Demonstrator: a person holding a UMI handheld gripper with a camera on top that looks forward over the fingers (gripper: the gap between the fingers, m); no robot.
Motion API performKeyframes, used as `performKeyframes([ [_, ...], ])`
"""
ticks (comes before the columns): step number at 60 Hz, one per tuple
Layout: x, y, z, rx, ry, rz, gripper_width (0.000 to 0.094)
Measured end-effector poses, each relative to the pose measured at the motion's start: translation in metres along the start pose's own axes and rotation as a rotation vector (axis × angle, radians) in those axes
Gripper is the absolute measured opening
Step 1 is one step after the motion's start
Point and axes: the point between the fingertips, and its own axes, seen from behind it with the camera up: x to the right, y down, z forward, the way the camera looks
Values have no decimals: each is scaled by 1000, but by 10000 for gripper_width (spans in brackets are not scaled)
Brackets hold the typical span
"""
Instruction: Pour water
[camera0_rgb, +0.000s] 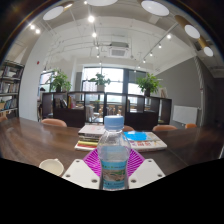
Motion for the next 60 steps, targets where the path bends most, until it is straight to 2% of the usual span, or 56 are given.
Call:
performKeyframes([
  [2, 0, 13, 2, -20, -9, 15, 280],
  [3, -25, 25, 6, -28, 0, 24, 275],
  [12, 1, 68, 17, -92, 1, 43, 277],
  [21, -11, 67, 8, -53, 12, 43, 277],
  [32, -8, 72, 13, -72, 21, 62, 458],
  [38, -4, 72, 2, -94, 37, 95, 746],
  [41, -4, 71, -12, -102, 39, 99, 848],
  [43, -4, 73, -20, -113, 40, 104, 876],
  [60, -32, 103, -122, -214, 1, 132, 859],
])
